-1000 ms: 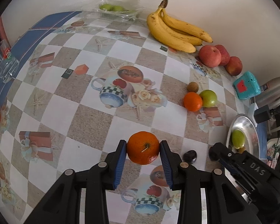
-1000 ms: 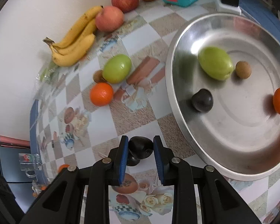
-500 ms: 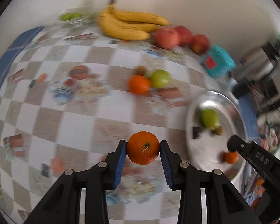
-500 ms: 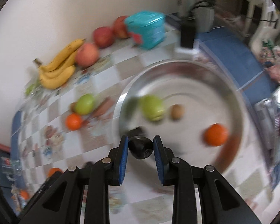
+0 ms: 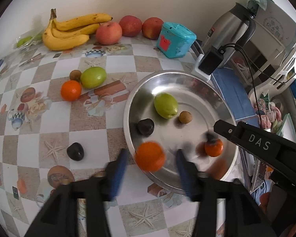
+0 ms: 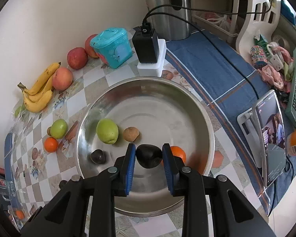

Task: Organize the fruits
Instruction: 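Carry the tangerine and plum over the steel plate and open both grippers, then move both grippers back from the plate toward the loose fruit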

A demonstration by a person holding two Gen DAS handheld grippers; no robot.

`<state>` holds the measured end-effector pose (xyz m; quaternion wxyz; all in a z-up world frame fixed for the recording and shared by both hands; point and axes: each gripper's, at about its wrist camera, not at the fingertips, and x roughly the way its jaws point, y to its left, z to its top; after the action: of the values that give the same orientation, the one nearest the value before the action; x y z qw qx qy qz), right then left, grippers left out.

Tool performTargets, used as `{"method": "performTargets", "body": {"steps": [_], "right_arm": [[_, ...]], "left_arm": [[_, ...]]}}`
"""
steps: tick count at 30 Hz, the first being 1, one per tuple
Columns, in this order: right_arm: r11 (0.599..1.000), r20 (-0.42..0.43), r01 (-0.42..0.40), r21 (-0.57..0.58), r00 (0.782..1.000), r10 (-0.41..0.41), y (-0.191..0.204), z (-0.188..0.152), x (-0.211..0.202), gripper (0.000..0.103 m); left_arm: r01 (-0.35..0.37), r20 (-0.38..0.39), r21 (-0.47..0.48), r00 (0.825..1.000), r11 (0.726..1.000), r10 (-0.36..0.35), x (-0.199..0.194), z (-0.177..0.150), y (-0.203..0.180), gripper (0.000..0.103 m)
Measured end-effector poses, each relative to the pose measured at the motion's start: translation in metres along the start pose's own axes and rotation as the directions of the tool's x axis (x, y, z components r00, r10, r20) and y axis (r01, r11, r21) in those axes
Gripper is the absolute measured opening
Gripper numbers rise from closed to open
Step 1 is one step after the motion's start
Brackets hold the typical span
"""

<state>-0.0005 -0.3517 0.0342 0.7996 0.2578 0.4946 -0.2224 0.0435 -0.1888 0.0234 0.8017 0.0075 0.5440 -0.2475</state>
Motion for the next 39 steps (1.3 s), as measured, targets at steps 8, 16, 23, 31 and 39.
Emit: {"method": "performTargets", "body": {"steps": [8,16,23,31,39], "right_arm": [[0.999,0.002,-0.041,0.03,0.999,0.041,-0.004,0.002,0.002,0.031],[0.998,0.009,-0.052,0.023,0.999,0.052,0.002,0.001,-0.003,0.038],[0.998,-0.019,-0.052,-0.045,0.999,0.051,0.04,-0.011,0.004,0.043],[0.981,-0.031,-0.058,-0.183,0.998,0.053,0.104,-0.031,0.006,0.043],[0.96,-0.061,-0.092,-0.264,0.995,0.078,0.158,-0.049,0.01,0.043]], "left_arm": [[-0.022,0.004,-0.055,1.0,0.998,0.022,-0.002,0.004,0.019,0.084],[-0.082,0.001,-0.173,0.997,0.981,0.084,-0.012,0.007,0.058,0.103],[-0.214,-0.022,-0.321,0.976,0.923,0.218,-0.021,0.002,0.119,0.103],[-0.284,-0.055,-0.417,0.956,0.863,0.288,-0.032,-0.01,0.172,0.103],[-0.306,-0.057,-0.429,0.948,0.85,0.312,-0.045,-0.014,0.201,0.103]]}}
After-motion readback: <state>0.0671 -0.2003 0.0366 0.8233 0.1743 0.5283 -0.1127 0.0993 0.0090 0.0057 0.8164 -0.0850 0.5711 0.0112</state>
